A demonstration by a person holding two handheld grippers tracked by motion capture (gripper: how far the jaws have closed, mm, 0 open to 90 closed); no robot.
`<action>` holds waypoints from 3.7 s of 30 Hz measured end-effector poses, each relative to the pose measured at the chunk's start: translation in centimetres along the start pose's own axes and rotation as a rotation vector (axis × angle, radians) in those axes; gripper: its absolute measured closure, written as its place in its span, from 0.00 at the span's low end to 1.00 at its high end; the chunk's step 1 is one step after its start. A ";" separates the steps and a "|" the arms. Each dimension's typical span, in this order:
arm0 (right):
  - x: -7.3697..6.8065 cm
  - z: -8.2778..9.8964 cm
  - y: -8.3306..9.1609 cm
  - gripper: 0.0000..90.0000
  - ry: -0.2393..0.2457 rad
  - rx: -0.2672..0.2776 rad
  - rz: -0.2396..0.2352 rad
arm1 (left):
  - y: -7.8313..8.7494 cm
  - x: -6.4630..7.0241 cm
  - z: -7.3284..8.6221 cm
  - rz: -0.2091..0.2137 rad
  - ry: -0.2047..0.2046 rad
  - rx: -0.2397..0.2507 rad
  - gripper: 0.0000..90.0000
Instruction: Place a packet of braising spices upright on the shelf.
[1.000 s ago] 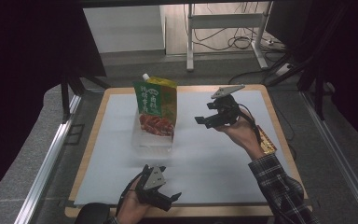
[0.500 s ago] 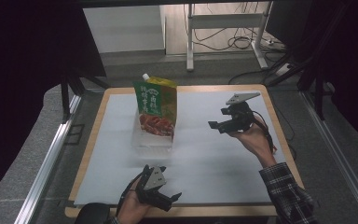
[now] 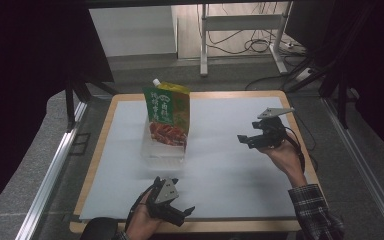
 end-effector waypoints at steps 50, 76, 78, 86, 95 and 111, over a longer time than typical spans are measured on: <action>9.0 10.6 -1.8 0.29 -0.141 -0.313 0.267 | -0.1 0.3 0.1 0.006 -0.025 -0.018 0.00; 1.9 7.1 0.4 0.36 -0.009 -0.269 0.098 | 0.0 0.3 0.0 0.006 -0.024 -0.011 0.00; 0.9 7.0 0.2 0.36 0.016 -0.271 0.078 | 0.0 0.3 0.0 0.007 -0.024 -0.011 0.00; -3.6 7.0 -1.5 0.35 0.124 -0.288 -0.008 | 0.1 0.3 0.0 0.007 -0.023 -0.009 0.00; -4.6 8.5 -3.3 0.35 0.164 -0.346 -0.048 | 0.1 0.3 0.0 0.009 -0.024 -0.009 0.00; -4.2 7.3 -2.9 0.27 0.157 -0.402 -0.052 | -0.2 0.4 -0.1 0.015 -0.020 -0.008 0.00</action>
Point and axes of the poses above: each handheld gripper's, and its own axes: y roughly backward along the jaws, z roughly out of its underside, x roughly to its right, the point moved 6 cm from there along -y, roughly forward along the jaws, and after that the axes turned 5 degrees about z, right-handed, at the moved point
